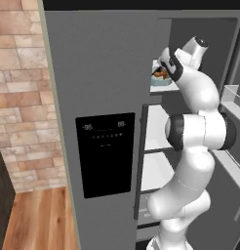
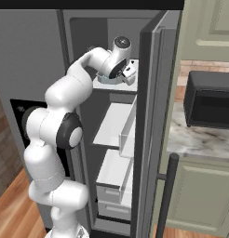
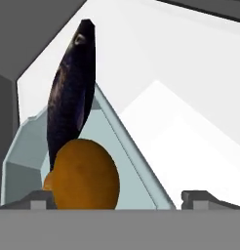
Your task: Place the tupperware containing the fish and mushroom meal in the microwave. Close the microwave door and press the start button to reheat the meal.
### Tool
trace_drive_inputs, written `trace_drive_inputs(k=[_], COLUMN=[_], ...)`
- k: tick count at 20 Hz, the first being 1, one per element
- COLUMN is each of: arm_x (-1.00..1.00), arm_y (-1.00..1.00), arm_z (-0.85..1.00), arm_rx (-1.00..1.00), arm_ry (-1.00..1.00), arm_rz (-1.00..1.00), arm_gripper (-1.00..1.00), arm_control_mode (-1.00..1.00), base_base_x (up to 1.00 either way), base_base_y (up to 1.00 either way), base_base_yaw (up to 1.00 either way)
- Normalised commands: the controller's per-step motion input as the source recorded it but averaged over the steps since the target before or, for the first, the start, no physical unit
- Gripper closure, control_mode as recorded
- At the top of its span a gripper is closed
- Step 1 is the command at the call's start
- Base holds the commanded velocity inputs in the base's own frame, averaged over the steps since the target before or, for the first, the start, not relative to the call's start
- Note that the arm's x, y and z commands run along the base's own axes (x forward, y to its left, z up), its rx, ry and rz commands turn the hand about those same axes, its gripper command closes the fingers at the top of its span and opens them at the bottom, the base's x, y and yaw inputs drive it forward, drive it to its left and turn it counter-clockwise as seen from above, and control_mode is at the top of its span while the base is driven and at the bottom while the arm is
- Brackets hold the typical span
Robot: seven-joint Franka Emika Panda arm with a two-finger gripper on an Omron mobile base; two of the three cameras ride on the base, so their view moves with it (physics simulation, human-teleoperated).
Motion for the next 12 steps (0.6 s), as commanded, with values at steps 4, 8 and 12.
trace_drive_inputs(k=[4, 8, 12], arm_x=[0.0, -0.06, -0.09], arm_y=[0.28, 0.39, 0.28], arm_z=[-0.39, -0.46, -0.47], arm_rx=[-0.03, -0.06, -0.04], arm_ry=[0.04, 0.0, 0.0], arm_rz=[0.0, 0.0, 0.0], arm_gripper=[-1.0, -1.0, -1.0], arm_control_mode=[-1.0, -1.0, -1.0], base_base_x=[0.0, 0.0, 0.0], base_base_y=[0.0, 0.0, 0.0], base_base_yaw=[0.0, 0.0, 0.0])
